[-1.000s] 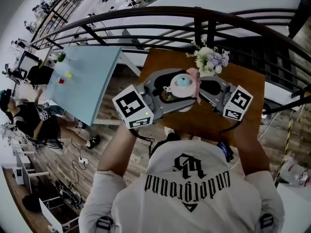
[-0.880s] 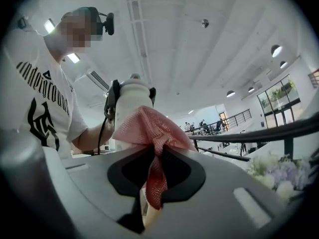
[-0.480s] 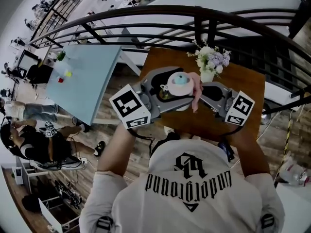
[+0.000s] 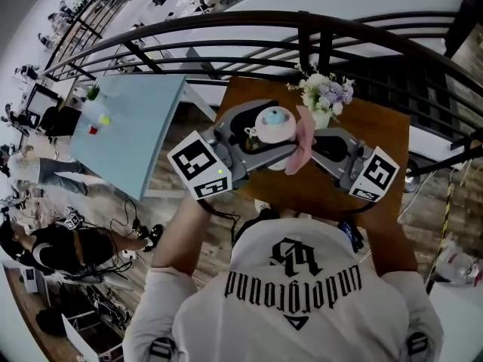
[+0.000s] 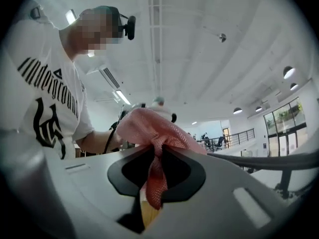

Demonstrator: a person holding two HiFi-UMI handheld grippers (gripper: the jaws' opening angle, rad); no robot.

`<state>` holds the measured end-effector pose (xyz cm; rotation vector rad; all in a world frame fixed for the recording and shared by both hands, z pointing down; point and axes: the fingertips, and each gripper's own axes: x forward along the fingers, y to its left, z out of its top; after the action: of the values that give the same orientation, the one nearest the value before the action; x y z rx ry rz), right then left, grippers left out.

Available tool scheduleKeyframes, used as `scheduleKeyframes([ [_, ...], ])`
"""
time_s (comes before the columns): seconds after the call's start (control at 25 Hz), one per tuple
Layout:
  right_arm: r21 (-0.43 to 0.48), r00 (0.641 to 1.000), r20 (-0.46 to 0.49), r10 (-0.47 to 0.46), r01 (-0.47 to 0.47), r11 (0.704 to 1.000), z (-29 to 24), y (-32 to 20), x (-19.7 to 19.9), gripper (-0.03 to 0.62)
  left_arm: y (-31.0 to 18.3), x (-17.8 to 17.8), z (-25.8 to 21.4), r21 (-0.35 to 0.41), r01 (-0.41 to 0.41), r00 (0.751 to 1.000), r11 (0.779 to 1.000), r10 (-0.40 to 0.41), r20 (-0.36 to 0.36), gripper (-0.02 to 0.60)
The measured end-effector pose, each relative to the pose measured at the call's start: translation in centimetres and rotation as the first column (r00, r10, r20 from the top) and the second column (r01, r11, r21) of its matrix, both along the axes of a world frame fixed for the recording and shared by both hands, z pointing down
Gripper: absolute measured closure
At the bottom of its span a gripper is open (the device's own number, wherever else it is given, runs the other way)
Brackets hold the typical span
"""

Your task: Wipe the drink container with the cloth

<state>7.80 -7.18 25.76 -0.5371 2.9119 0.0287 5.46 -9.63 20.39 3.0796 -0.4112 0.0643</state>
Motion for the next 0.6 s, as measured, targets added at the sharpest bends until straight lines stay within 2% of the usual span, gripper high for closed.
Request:
scheduleKeyframes([
  [0.2, -0.141, 0.999, -0.034, -0.010, 0.005, 0.990, 7.1, 1.2, -0.9, 0.549, -0.5, -0.1, -0.3, 0.011, 0.027, 1.000, 1.000, -0.027, -0.008, 0.196],
  [0.32, -0.165, 0.999, -0.042, -0.006, -0.001, 0.986, 8.7, 1.4, -1.2, 0.549, -0.6, 0.0, -0.1, 0.003, 0.030, 1.000, 1.000, -0.030, -0.011, 0.196],
  [0.44, -0.117, 1.000, -0.029, 0.005, -0.008, 0.993, 6.5, 1.3, -1.2, 0.549, -0.7, -0.2, 0.2, 0.004, 0.036, 0.999, 0.999, -0.036, -0.002, 0.196],
  [0.6, 0.028, 0.999, 0.008, 0.031, -0.031, 0.999, -0.1, 1.1, -1.0, 0.549, -0.8, -0.1, 0.4, -0.001, 0.032, 0.999, 0.999, -0.032, -0.002, 0.196],
])
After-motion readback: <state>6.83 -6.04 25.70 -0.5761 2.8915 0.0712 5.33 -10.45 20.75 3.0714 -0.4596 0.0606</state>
